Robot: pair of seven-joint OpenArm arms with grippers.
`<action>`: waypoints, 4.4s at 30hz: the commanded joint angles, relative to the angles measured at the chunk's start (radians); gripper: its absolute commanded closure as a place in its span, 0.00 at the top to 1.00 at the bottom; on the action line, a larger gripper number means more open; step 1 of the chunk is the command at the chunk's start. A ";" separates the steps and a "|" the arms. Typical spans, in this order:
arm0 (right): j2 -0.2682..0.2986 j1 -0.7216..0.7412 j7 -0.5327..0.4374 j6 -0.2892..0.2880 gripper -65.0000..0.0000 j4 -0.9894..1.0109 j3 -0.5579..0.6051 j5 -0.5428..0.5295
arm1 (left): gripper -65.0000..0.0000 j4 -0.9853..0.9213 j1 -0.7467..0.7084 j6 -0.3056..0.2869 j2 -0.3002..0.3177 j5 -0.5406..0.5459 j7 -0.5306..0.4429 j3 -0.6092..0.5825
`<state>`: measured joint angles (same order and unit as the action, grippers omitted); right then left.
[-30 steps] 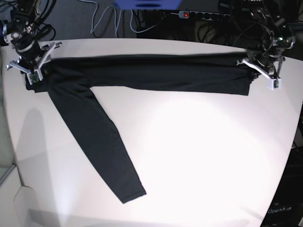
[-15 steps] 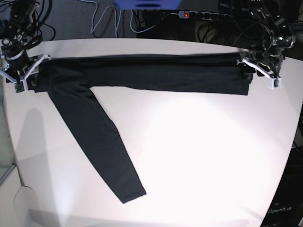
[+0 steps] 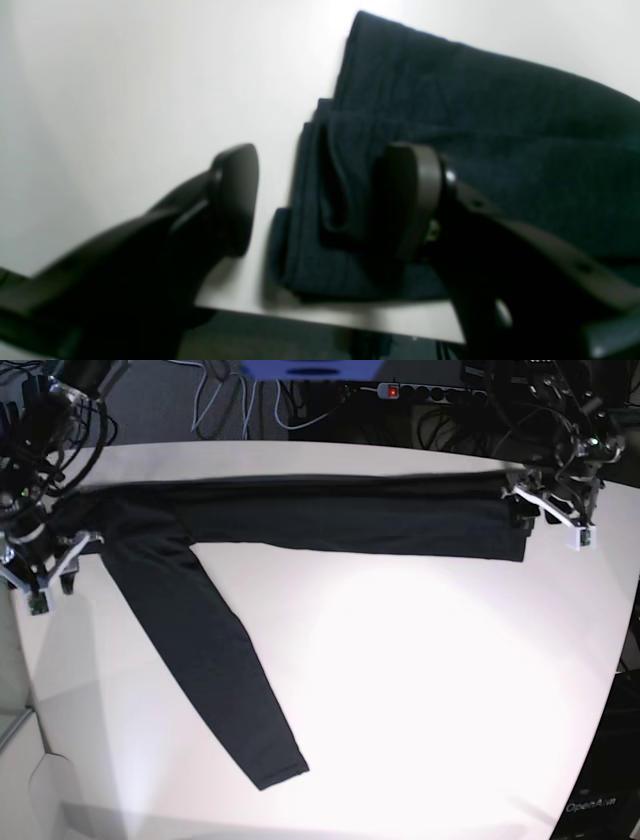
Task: Fold the T-shirt properly
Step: 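Move the right gripper to the loose black sleeve and grasp it, then lift the sleeve with the right gripper and lay it onto the strip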
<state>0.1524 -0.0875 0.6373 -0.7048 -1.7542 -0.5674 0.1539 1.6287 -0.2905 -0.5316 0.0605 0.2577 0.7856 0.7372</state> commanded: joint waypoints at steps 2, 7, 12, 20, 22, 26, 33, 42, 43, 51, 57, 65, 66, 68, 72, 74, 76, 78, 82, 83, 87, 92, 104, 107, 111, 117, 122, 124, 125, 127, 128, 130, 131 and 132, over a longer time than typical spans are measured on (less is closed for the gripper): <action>0.032 0.061 0.046 0.007 0.39 -0.014 0.056 -0.006 | 0.58 0.045 0.001 -0.003 0.005 0.013 -0.021 0.003; 0.032 0.171 0.135 0.007 0.39 -0.011 0.180 -0.006 | 0.58 0.071 0.000 -0.003 0.003 0.013 -0.013 0.003; 0.026 0.317 0.135 0.007 0.40 0.198 0.260 -0.006 | 0.58 0.071 0.000 -0.003 0.003 0.013 -0.013 0.003; 0.026 0.559 0.071 0.007 0.52 0.610 0.304 -0.006 | 0.58 0.072 -0.002 -0.002 0.002 0.013 -0.012 0.003; 0.025 0.598 0.031 0.007 0.52 0.679 0.304 -0.006 | 0.58 0.072 -0.002 -0.002 0.002 0.013 -0.012 0.003; 0.025 0.682 -0.060 0.007 0.53 0.854 0.304 -0.006 | 0.58 0.072 0.000 0.000 0.002 0.013 -0.012 0.003; 0.028 0.743 -0.218 0.007 0.52 1.058 0.304 -0.006 | 0.58 0.072 0.000 0.001 0.002 0.012 -0.012 0.003; 0.032 0.734 -0.351 0.007 0.53 1.163 0.306 -0.006 | 0.58 0.072 -0.003 0.008 0.002 0.012 -0.012 0.003; 0.032 0.724 -0.353 0.007 0.53 1.163 0.306 -0.006 | 0.58 0.072 -0.003 0.008 0.002 0.012 -0.012 0.003; 0.029 0.684 -0.354 0.007 0.46 1.161 0.306 -0.006 | 0.58 0.072 0.000 0.008 0.002 0.012 -0.012 0.003; 0.026 0.662 -0.354 0.007 0.23 1.161 0.306 -0.006 | 0.58 0.072 0.001 0.008 0.002 0.012 -0.012 0.003; 0.029 0.651 -0.345 0.007 0.00 1.158 0.387 -0.006 | 0.58 0.072 0.001 0.008 0.002 0.012 -0.012 0.003; 0.031 0.651 -0.345 0.007 0.00 1.158 0.395 -0.006 | 0.58 0.072 0.001 0.008 0.002 0.012 -0.012 0.003; 0.031 0.651 -0.345 0.007 0.00 1.157 0.398 -0.006 | 0.58 0.072 0.001 0.008 0.002 0.012 -0.012 0.003; 0.032 0.631 -0.342 0.007 0.00 1.094 0.395 -0.006 | 0.58 0.072 -0.002 0.003 0.002 0.012 -0.012 0.003; 0.029 0.599 -0.323 0.007 0.00 1.008 0.395 -0.006 | 0.58 0.072 -0.003 0.003 0.002 0.012 -0.012 0.003; 0.025 0.564 -0.285 0.007 0.00 0.906 0.395 -0.006 | 0.58 0.072 -0.005 0.003 0.002 0.012 -0.012 0.003; 0.023 0.532 -0.253 0.007 0.00 0.807 0.395 -0.006 | 0.58 0.072 -0.003 0.003 0.002 0.012 -0.012 0.003; 0.000 0.473 -0.195 0.007 0.00 0.626 0.396 -0.007 | 0.58 0.072 0.000 0.001 0.002 0.012 -0.012 0.003; -0.001 0.458 -0.181 0.007 0.00 0.587 0.396 -0.007 | 0.58 0.072 0.000 0.001 0.002 0.012 -0.012 0.003; -0.027 0.394 -0.118 0.007 0.00 0.417 0.396 -0.007 | 0.58 0.072 0.000 0.001 0.000 0.012 -0.012 0.002; -0.075 0.292 -0.073 0.007 0.00 0.228 0.396 -0.007 | 0.58 0.072 0.001 0.001 0.000 0.012 -0.012 0.002; -0.221 0.056 -0.038 0.007 0.00 -0.006 0.565 -0.007 | 0.58 0.063 0.003 0.000 0.009 0.012 -0.012 -0.001; -0.247 0.044 0.003 0.007 0.00 -0.037 0.605 -0.007 | 0.58 0.063 0.003 0.000 0.009 0.012 -0.012 -0.003; -0.288 0.010 0.045 0.007 0.00 -0.102 0.634 -0.007 | 0.58 0.061 0.003 0.000 0.009 0.004 -0.012 -0.003; -0.293 -0.064 0.046 0.007 0.00 -0.160 0.706 -0.007 | 0.58 0.061 0.003 0.000 0.012 0.004 -0.012 -0.005; -0.290 -0.136 0.037 0.007 0.00 -0.186 0.709 -0.007 | 0.58 0.061 0.012 0.000 0.012 0.004 -0.012 -0.005; -0.290 -0.160 0.034 0.007 0.00 -0.186 0.709 -0.007 | 0.58 0.061 0.018 0.000 0.012 0.004 -0.012 -0.005; -0.290 -0.174 0.034 0.007 0.00 -0.186 0.709 -0.007 | 0.58 0.063 0.018 0.000 0.012 0.004 -0.012 -0.005; -0.290 -0.203 0.020 0.007 0.00 -0.186 0.709 -0.007 | 0.58 0.064 0.021 0.000 0.012 0.002 -0.012 -0.005; -0.290 -0.222 0.003 0.007 0.00 -0.188 0.709 -0.007 | 0.58 0.066 0.023 0.000 0.012 0.002 -0.012 -0.005; -0.293 -0.269 -0.049 0.007 0.00 -0.191 0.711 -0.007 | 0.58 0.068 0.023 0.000 0.019 0.002 -0.012 -0.005; -0.293 -0.291 -0.075 0.007 0.00 -0.191 0.717 -0.007 | 0.58 0.063 0.024 0.000 0.026 0.002 -0.012 -0.005; -0.293 -0.308 -0.095 0.007 0.00 -0.191 0.728 -0.007 | 0.58 0.061 0.026 0.000 0.032 0.005 -0.012 -0.005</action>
<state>-0.1322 -0.4007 0.5735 -0.7017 -1.9244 0.1524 0.1631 1.6752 -0.2707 -0.5282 0.0753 0.2523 0.7898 0.7292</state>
